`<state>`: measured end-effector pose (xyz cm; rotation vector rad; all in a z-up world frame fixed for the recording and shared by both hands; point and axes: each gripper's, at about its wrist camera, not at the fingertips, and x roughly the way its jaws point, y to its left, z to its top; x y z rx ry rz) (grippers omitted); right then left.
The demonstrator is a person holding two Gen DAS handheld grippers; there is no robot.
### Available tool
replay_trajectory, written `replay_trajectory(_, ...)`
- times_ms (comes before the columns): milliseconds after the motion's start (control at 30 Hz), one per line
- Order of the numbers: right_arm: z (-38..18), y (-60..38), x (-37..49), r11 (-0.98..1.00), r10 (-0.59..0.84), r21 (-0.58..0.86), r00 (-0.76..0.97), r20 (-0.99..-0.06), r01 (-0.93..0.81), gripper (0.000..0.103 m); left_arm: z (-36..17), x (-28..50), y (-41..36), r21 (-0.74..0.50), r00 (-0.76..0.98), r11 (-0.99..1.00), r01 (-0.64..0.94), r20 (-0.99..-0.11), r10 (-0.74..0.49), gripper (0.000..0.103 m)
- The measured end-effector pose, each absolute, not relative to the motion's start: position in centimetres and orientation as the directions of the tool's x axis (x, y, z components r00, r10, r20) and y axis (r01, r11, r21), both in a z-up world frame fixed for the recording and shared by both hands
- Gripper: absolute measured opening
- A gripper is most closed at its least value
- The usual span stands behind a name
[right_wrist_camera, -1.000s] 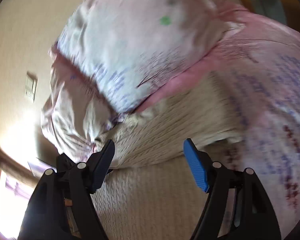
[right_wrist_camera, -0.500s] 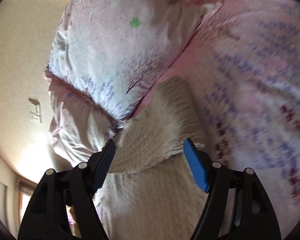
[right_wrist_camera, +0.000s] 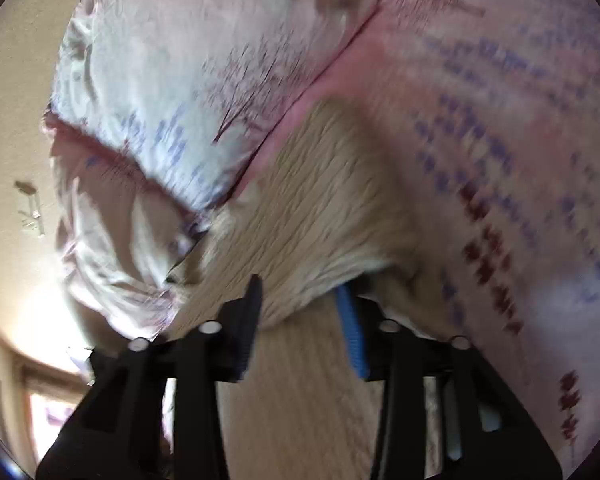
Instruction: Fold small clothes
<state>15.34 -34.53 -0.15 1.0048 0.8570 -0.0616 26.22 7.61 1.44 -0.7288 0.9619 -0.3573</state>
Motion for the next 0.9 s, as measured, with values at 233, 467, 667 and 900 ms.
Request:
replay_trajectory(233, -1.5, -34.8, 14.3, 0.563, 0.273, 0.668, 0.654, -0.706, 0.486, 0.010, -0.3, 26.4, 7.0, -0.592, 0.505, 0.805, -0.038, -0.706, -0.496, 0.007)
replay_trajectory(467, 3.2, -31.9, 13.7, 0.727, 0.243, 0.579, 0.652, -0.718, 0.368, 0.046, 0.2, 26.3, 7.0, -0.555, 0.504, 0.832, 0.004, -0.717, -0.481, 0.010)
replay_trajectory(667, 3.2, -30.0, 17.8, 0.834, 0.181, 0.452, 0.619, -0.764, 0.315, 0.056, 1.2, 25.0, 9.5, -0.541, 0.536, 0.840, -0.027, -0.718, -0.445, 0.033)
replay_trajectory(900, 2.1, -27.0, 20.0, 0.930, 0.067, 0.243, 0.523, -0.850, 0.277, 0.062, 3.2, 21.3, 14.5, -0.581, 0.553, 0.813, -0.017, -0.683, -0.477, 0.041)
